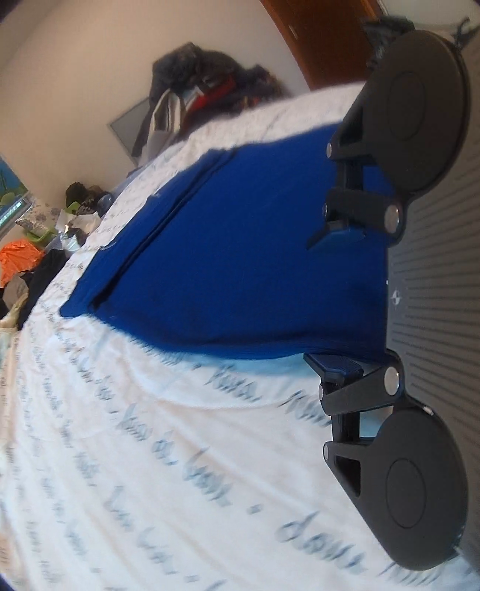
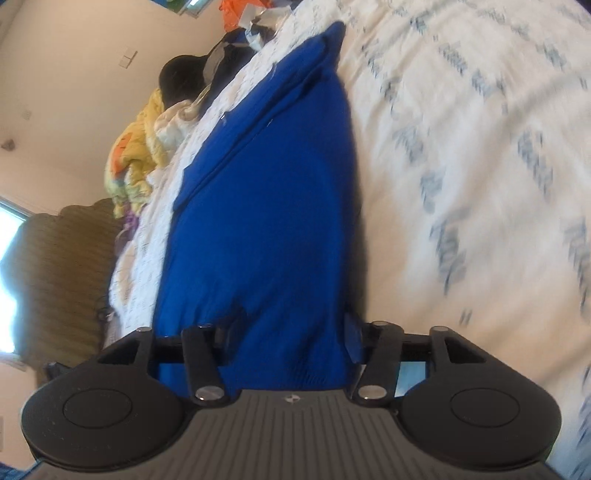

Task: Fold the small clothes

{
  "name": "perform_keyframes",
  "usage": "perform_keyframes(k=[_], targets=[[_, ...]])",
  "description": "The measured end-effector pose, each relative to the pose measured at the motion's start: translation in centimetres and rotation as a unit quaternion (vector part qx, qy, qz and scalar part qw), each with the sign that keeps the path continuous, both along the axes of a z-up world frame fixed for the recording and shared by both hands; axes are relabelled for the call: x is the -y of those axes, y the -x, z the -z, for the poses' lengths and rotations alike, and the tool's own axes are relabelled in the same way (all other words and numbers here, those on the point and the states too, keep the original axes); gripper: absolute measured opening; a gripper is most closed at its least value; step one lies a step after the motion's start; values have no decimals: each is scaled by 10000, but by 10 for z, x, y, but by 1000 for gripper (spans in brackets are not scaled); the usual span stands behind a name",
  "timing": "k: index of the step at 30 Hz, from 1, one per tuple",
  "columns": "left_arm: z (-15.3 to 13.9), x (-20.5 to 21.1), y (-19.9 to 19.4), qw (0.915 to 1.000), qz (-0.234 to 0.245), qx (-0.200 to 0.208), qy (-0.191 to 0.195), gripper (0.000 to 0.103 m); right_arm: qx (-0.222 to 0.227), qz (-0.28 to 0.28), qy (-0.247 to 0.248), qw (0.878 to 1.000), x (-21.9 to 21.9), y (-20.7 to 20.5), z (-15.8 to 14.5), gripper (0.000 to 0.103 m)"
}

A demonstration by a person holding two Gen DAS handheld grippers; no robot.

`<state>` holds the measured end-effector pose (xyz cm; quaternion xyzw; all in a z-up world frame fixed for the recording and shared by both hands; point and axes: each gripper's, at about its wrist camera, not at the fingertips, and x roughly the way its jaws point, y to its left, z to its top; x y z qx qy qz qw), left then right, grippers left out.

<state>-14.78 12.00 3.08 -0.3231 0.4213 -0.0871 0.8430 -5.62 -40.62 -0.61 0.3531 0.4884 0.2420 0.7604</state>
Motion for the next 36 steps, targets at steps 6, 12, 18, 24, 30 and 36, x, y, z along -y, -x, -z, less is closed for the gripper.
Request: perform_keyframes(k=[6, 12, 18, 24, 30, 36], targets=[[3, 8, -9, 9990, 164, -191, -366, 7, 105, -222, 511, 9984, -17, 10, -2, 5], [-3, 0, 3, 9940, 371, -134, -1017, 10, 292, -10, 1469, 9887, 17, 21, -18, 0], [-44, 12, 5, 9862, 403, 780, -1405, 57, 613, 657, 1687, 9816, 19, 24, -39, 7], [-46, 89, -88, 9637, 672, 1492, -2108, 77, 1758, 259, 1816, 9672, -86, -56, -59, 36], [6, 133, -130, 9434, 646, 1028, -3087, 93, 1977, 342, 3376, 9196, -178, -116, -28, 66], [17, 130, -89, 9323, 703, 1202, -3338, 103, 2140, 436, 3905, 8943, -166, -62, -18, 103]])
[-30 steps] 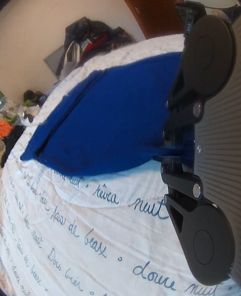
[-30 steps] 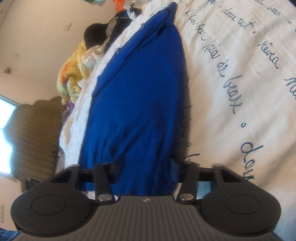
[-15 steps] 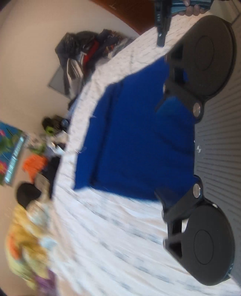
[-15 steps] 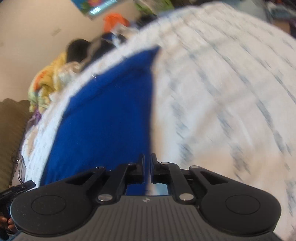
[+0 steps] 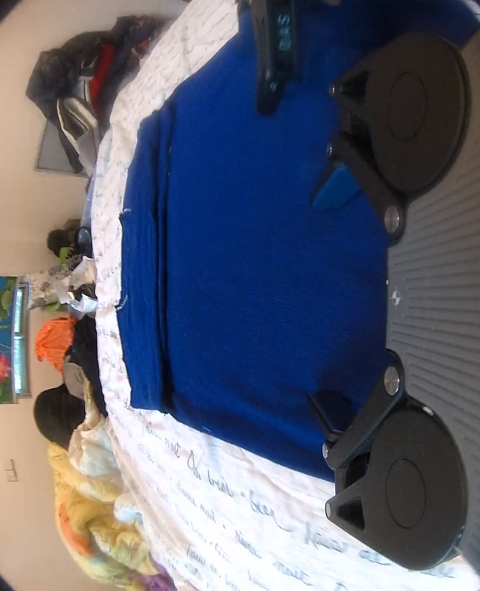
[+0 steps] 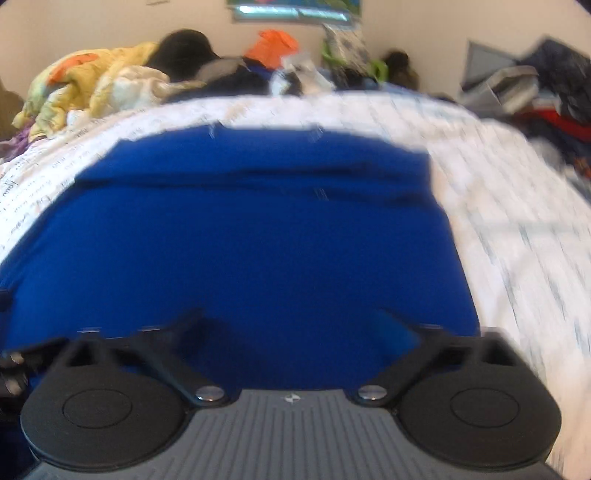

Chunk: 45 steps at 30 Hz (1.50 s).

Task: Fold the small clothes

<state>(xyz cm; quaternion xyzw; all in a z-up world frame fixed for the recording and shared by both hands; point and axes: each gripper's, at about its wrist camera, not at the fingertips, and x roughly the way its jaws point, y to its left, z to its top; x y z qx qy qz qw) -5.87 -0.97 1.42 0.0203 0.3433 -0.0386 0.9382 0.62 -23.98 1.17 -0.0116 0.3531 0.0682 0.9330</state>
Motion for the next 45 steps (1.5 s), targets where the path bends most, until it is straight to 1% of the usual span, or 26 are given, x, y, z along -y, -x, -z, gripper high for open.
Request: perform_keyframes(k=[2, 5, 11, 24, 27, 29, 31, 32, 33, 35, 36, 37, 38, 39, 40, 41, 42, 43, 44, 45], targets=[[0, -1, 7, 10000, 22, 29, -7, 103, 4, 113, -5, 9999, 4, 18, -1, 103], [-2, -1, 5, 10000, -7, 48, 1, 103, 42, 210, 7, 9998, 5, 29, 3, 103], [-2, 0, 9, 10000, -21, 63, -2, 103, 54, 177, -13, 9998, 5, 20, 8, 103], [-3, -1, 11, 10000, -46, 69, -13, 103, 58, 171, -23, 9998, 5, 23, 9, 103], [-5, 0, 13, 10000, -74, 30, -59, 103, 45, 168, -23, 9998, 6, 23, 8, 103], [-8, -1, 19, 9999, -44, -71, -100, 103, -74, 109, -38, 9999, 7, 28, 5, 103], [-14, -7, 30, 9995, 15, -316, -95, 103, -275, -233, -272, 9990, 16, 40, -1, 103], [-19, -14, 37, 9990, 19, -438, -11, 103, -407, -465, -548, 9966, 26, 48, -5, 103], [-23, -24, 46, 9987, -36, -491, 136, 103, -540, -631, -997, 9915, 41, 57, -11, 103], [-30, -52, 63, 9963, -253, -570, 594, 103, -716, -603, -2059, 9741, 83, 75, -18, 103], [-31, -68, 70, 9929, -374, -683, 903, 103, -856, -450, -2581, 9613, 107, 82, -18, 103], [-31, -84, 75, 9870, -484, -836, 1285, 103, -1086, -264, -2975, 9482, 128, 86, -16, 103], [-29, -100, 79, 9774, -568, -1015, 1768, 102, -1412, -78, -3271, 9343, 145, 88, -12, 103], [-29, -112, 84, 9696, -601, -1014, 2144, 103, -1698, 24, -3499, 9213, 159, 89, -7, 103], [-28, -121, 86, 9593, -591, -1139, 2517, 102, -1814, 0, -3696, 9113, 168, 91, -4, 103], [-27, -131, 85, 9457, -533, -1290, 2935, 102, -1925, -70, -3862, 9021, 173, 93, -2, 103], [-24, -139, 84, 9300, -457, -1443, 3350, 102, -2158, -126, -4037, 8890, 176, 91, 3, 103], [-18, -145, 81, 9113, -334, -1610, 3774, 102, -2328, -186, -4255, 8743, 177, 90, 8, 103], [-10, -149, 79, 8907, -190, -1801, 4171, 102, -2495, -258, -4433, 8605, 177, 88, 13, 103], [-4, -153, 78, 8764, -119, -1897, 4425, 102, -2611, -368, -4573, 8493, 176, 87, 17, 103]])
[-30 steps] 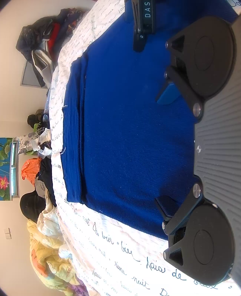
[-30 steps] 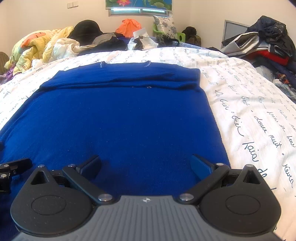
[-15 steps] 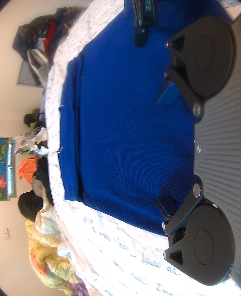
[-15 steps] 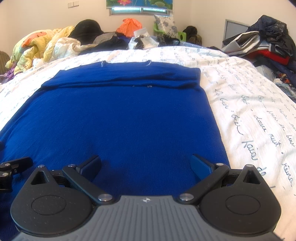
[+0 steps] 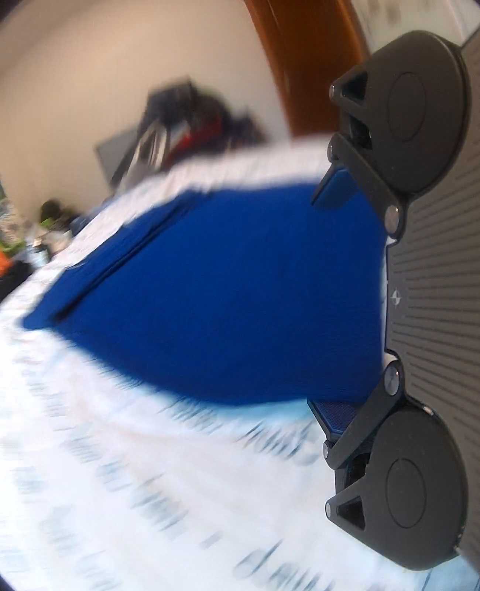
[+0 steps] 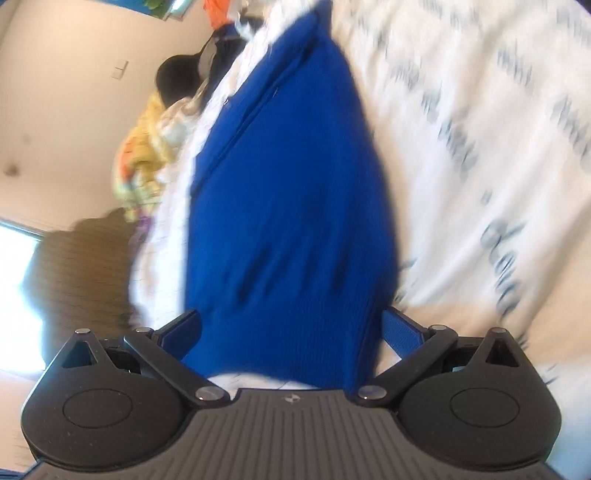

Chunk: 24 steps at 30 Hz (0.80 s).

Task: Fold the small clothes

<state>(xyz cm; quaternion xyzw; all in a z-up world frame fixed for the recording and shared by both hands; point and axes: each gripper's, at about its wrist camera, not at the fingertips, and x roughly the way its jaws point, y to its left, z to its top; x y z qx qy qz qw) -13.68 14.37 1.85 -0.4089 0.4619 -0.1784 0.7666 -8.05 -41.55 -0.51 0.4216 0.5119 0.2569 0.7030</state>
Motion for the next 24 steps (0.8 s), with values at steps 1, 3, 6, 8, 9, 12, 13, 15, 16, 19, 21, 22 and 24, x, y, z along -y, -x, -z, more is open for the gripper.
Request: perform_keyframes(k=[1, 3, 6, 8, 9, 12, 13, 15, 16, 19, 21, 22, 24], targets=[[2, -3, 0, 9999, -19, -37, 111, 101, -48, -64, -126, 9999, -1, -2, 3, 103], [5, -9, -1, 9996, -13, -132, 237, 96, -75, -63, -157, 9998, -1, -3, 3, 103], [10, -19, 0, 9987, -115, -307, 391, 88, -66, 26, -67, 10000, -1, 0, -1, 101], [12, -20, 0, 9987, -131, -278, 397, 87, -42, 154, -176, 9997, 1, 1, 1, 101], [10, -18, -1, 9991, -132, -274, 278, 76, 3, 216, -191, 9996, -1, 1, 1, 100], [10, -1, -10, 9973, 159, -580, -430, 4, -100, 51, 480, 9988, -13, -5, 5, 2], [9, 0, -11, 9972, 162, -577, -451, 4, -59, -20, 621, 9981, -14, -11, 7, 5], [-4, 2, -8, 9954, 204, -470, -804, 4, 79, -87, 786, 9968, -13, -12, 1, 4], [-15, 3, -5, 9949, 261, -293, -930, 4, 229, -86, 985, 9948, -10, -11, -9, 4], [-37, 7, 5, 9926, 565, 166, -1059, 4, 604, -6, 1235, 9905, 13, -5, -39, 4], [-30, 12, 5, 9892, 734, 149, -1258, 5, 570, -57, 1497, 9871, 22, -5, -41, 4], [-24, 15, 5, 9870, 782, 56, -1402, 5, 437, -133, 1566, 9866, 22, -5, -34, 4], [-15, 15, 5, 9831, 768, -53, -1662, 6, 218, -370, 1749, 9836, 13, -7, -17, 4]])
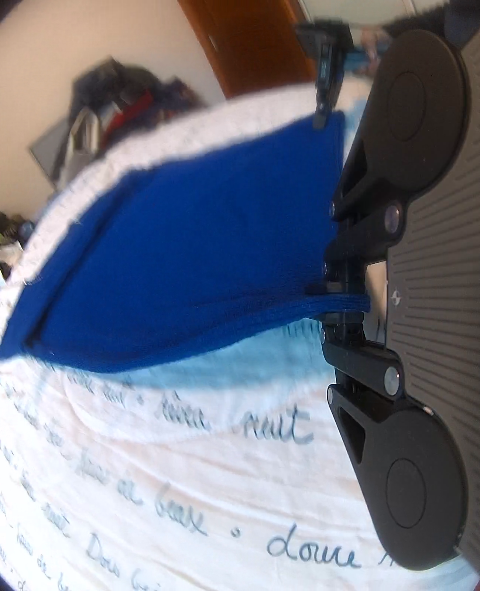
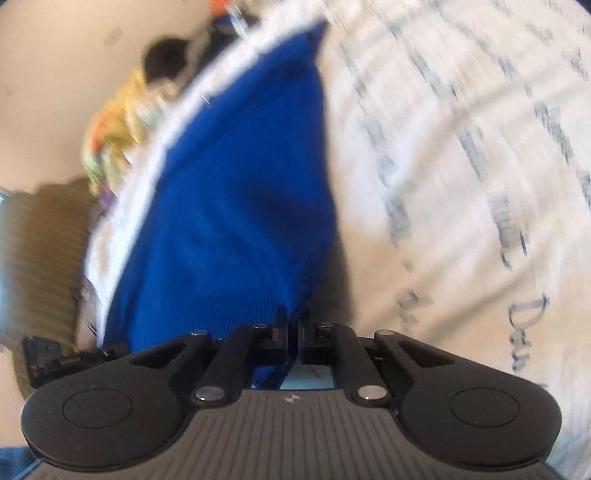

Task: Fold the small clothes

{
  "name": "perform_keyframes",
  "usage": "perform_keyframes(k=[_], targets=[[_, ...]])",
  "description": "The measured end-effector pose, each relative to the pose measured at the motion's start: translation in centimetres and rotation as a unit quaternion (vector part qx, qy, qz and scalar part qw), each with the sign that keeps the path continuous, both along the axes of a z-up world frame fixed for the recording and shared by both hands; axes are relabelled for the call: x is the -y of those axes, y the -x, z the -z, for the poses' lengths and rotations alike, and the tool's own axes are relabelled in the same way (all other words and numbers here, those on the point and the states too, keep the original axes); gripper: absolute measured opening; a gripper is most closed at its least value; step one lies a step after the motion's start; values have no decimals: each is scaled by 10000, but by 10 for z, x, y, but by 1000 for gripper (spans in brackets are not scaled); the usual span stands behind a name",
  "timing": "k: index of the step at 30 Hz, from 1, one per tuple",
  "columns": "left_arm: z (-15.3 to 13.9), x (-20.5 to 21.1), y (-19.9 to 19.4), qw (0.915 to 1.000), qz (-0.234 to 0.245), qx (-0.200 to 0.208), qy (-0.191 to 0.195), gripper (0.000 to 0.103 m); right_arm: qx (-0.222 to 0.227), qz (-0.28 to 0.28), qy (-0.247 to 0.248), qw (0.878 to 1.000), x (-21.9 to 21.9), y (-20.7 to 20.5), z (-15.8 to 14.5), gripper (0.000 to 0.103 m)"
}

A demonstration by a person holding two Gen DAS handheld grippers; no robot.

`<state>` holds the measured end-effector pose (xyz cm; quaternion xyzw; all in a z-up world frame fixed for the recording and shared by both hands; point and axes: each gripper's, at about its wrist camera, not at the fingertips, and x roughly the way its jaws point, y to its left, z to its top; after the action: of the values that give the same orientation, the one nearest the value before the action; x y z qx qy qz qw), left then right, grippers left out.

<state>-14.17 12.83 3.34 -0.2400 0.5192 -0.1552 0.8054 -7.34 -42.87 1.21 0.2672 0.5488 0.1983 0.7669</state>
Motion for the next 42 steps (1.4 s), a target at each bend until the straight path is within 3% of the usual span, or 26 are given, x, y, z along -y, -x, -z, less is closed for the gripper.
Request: perform_keyframes(k=[2, 5, 6, 7, 9, 10, 12, 14, 16, 19, 20, 21, 22, 24, 27, 30, 33, 36, 37, 38, 40, 42], targets=[[-3, -6, 3, 10000, -83, 13, 6, 7, -26, -2, -264, 9996, -4, 1, 6, 6], [-20, -21, 8, 9988, -295, 186, -349, 11, 2, 151, -67, 9999, -4, -3, -8, 17], [-30, -24, 5, 9980, -350, 316, -414, 20, 230, 295, 27, 9993, -4, -6, -18, 26], [-39, -26, 0, 9969, -433, 483, -451, 37, 496, 455, 97, 9977, -4, -9, -27, 32], [-57, -19, -18, 9919, -559, 1029, -495, 62, 1106, 576, 185, 9920, -10, -27, -47, 39], [-63, -9, -31, 9880, -526, 1344, -551, 67, 1411, 554, 265, 9881, -17, -40, -54, 40], [-65, 20, -63, 9797, -417, 1808, -762, 67, 1829, 376, 342, 9818, -42, -76, -58, 40], [-54, 50, -98, 9774, -289, 1903, -876, 62, 1939, 262, 158, 9805, -64, -119, -48, 40], [-38, 78, -126, 9733, -184, 1925, -1240, 61, 1871, 227, 301, 9816, -90, -162, -33, 39], [-8, 102, -149, 9616, -115, 1794, -2074, 61, 1919, 225, 1513, 9694, -117, -195, -16, 37], [-2, 102, -140, 9487, -60, 2154, -2313, 65, 2095, 177, 1785, 9612, -117, -194, -9, 36], [3, 106, -132, 9346, 58, 2350, -2671, 69, 2311, 151, 1773, 9565, -106, -187, -5, 35], [5, 102, -122, 9274, 94, 2463, -2814, 77, 2423, 149, 1579, 9571, -93, -181, -2, 35], [3, 85, -113, 9327, 37, 2381, -2709, 79, 2427, 213, 1344, 9605, -75, -173, 0, 35], [-7, 78, -117, 9344, -85, 2270, -2742, 74, 2268, 267, 1733, 9580, -76, -178, -12, 36], [-21, 97, -143, 9284, -115, 2511, -2738, 79, 2604, 509, 1632, 9503, -94, -187, -38, 42], [-20, 117, -189, 9246, -154, 2646, -2737, 85, 2816, 346, 1824, 9414, -130, -218, -46, 73], [-4, 120, -230, 9266, -179, 2183, -3055, 86, 2609, 58, 2368, 9359, -154, -248, -31, 73], [1, 111, -235, 9315, -274, 2086, -2968, 98, 2434, -13, 2597, 9345, -160, -254, -21, 73], [5, 100, -234, 9342, -399, 2077, -2874, 102, 2494, -40, 2710, 9297, -158, -251, -12, 73], [6, 86, -234, 9356, -507, 2080, -2807, 101, 3013, -118, 2618, 9168, -145, -232, -2, 75], [5, 88, -235, 9329, -500, 2100, -2884, 101, 2953, -3, 2506, 9220, -137, -231, -3, 75]])
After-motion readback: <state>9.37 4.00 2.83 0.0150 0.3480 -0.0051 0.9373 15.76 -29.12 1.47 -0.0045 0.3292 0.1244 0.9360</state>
